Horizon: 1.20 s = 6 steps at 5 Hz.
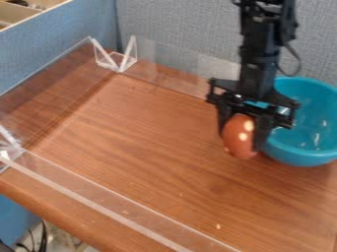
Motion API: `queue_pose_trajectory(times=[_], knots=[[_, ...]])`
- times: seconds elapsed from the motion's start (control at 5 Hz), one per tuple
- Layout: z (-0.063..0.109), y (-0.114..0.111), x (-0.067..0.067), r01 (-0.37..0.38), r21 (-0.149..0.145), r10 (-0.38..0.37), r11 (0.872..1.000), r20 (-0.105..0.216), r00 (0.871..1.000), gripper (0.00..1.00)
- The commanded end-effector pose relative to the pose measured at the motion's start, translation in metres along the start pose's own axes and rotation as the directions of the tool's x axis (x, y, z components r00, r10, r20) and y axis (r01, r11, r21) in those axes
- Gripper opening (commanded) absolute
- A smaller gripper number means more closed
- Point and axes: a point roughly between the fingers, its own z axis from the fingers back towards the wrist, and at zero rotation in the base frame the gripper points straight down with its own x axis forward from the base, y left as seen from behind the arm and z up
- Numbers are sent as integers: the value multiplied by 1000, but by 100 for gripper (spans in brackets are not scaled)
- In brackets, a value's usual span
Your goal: Put the mushroom in the blue bowl
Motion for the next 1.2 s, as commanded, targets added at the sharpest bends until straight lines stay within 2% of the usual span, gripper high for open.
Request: queue_pose_trajectory(times=[0.0, 0.6, 0.8, 1.0], knots=[[34, 3, 19, 3, -13, -2, 1000, 106, 994, 0], [17, 16, 11, 89, -2, -88, 996, 86, 992, 0], [10, 15, 13, 18, -5, -18, 1000, 90, 996, 0], [5, 12, 14, -50, -6, 51, 999, 96, 994, 0]])
